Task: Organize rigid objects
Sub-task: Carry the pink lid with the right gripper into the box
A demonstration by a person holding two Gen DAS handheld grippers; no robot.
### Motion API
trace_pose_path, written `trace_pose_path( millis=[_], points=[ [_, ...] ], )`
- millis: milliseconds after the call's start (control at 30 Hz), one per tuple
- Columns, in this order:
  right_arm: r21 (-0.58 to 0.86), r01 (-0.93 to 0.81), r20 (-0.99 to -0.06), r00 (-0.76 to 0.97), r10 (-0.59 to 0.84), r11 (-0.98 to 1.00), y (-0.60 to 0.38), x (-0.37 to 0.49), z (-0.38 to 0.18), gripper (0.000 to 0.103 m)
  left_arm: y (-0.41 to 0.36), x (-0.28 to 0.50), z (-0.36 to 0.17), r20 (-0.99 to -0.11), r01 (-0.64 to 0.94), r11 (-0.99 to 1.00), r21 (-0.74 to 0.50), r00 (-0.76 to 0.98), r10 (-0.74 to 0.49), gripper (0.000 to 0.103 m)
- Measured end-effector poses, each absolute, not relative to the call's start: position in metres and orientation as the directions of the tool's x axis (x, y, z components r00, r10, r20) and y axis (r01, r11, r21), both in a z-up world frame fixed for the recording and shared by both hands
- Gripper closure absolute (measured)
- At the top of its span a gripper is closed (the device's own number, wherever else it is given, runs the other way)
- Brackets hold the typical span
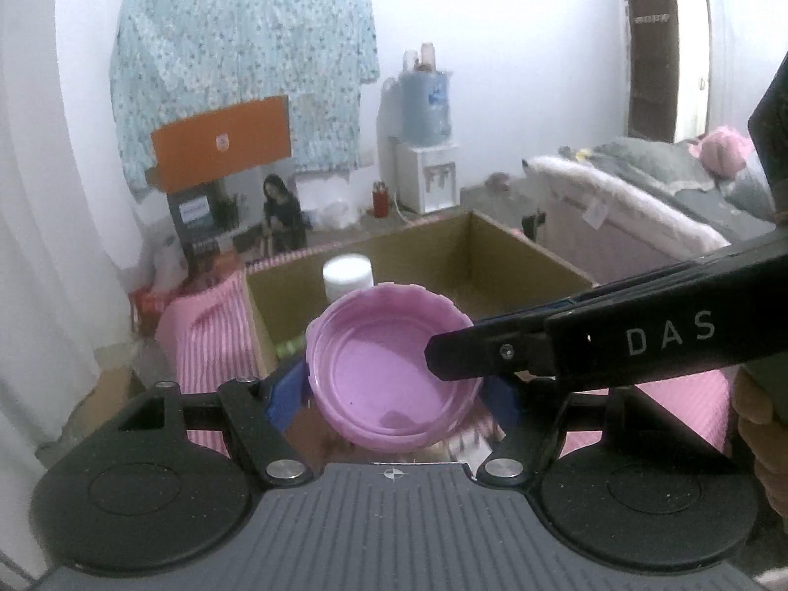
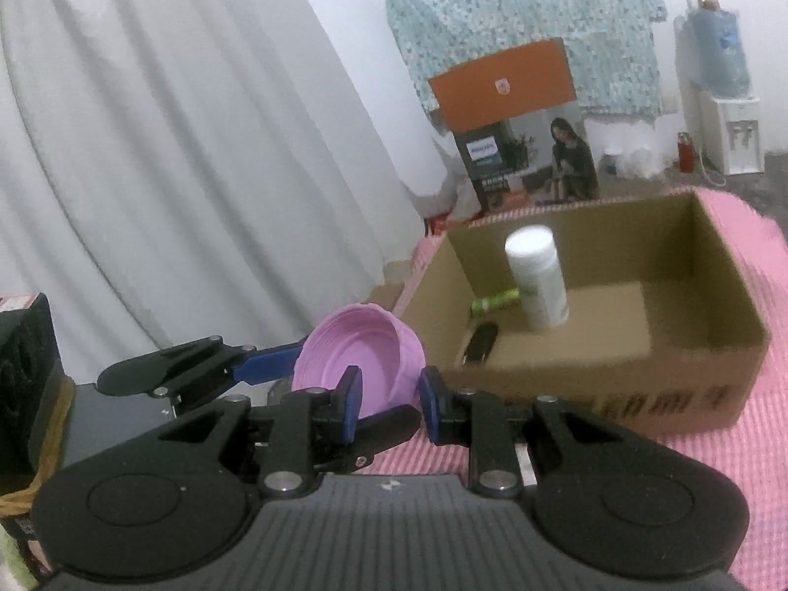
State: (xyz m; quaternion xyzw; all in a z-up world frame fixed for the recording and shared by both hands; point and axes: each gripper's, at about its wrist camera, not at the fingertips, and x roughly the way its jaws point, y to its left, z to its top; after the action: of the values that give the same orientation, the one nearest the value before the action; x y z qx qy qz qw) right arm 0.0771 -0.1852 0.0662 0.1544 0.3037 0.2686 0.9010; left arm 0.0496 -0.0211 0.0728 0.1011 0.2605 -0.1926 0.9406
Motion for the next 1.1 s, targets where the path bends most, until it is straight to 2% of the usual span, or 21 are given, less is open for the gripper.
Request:
trace_pose_path(
  millis=[200,333,667,967,1100],
  points=[
    [0.448,-0.377,-0.476,0.667,0.574,0.810,-0.202,0.126,0.083,0.075,-0.032,0.102,0.084,-0.558,0.432,0.901,0.045,0.759,-0.336,0.029],
    [0.476,-0.349,-0.521,0.627,0.579,0.807,-0.212,0.169,0.080,0.075,-0.040,0.144,0.076,-0.619,0.435,0.900,0.013,0.710,-0.335,0.029],
    [0.581,-0.191,-0.705,0.367,0.607,0.791,-0.226,0.277,0.002,0.075,-0.053,0.230,0.010,-0.830,0.418,0.904,-0.090,0.470,-0.300,0.029],
    [0.574,-0.139,-0.780,0.207,0.591,0.807,-0.212,0.317,-0.046,0.075,-0.053,0.262,-0.031,-0.918,0.380,0.915,-0.132,0.301,-0.257,0.029],
    [0.551,-0.149,-0.801,0.181,0.570,0.821,-0.204,0.322,-0.052,0.074,-0.045,0.267,-0.033,-0.927,0.345,0.921,-0.179,0.255,-0.275,0.025]
  ],
)
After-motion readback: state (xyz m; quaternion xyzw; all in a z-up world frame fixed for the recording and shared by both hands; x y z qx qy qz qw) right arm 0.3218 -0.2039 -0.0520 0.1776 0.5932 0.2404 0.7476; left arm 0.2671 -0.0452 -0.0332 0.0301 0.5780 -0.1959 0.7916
